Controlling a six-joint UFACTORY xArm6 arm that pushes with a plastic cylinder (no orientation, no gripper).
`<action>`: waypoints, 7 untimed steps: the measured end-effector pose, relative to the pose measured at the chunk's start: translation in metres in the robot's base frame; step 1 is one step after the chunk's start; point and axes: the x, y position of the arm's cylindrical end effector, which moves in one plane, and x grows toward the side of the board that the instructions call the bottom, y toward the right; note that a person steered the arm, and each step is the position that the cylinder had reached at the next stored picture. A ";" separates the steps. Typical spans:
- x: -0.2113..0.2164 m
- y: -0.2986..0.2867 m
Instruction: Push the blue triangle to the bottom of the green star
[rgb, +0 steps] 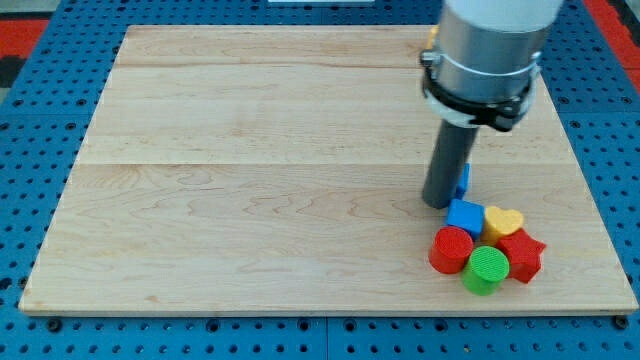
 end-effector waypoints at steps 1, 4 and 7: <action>0.000 0.014; -0.015 0.066; -0.064 0.084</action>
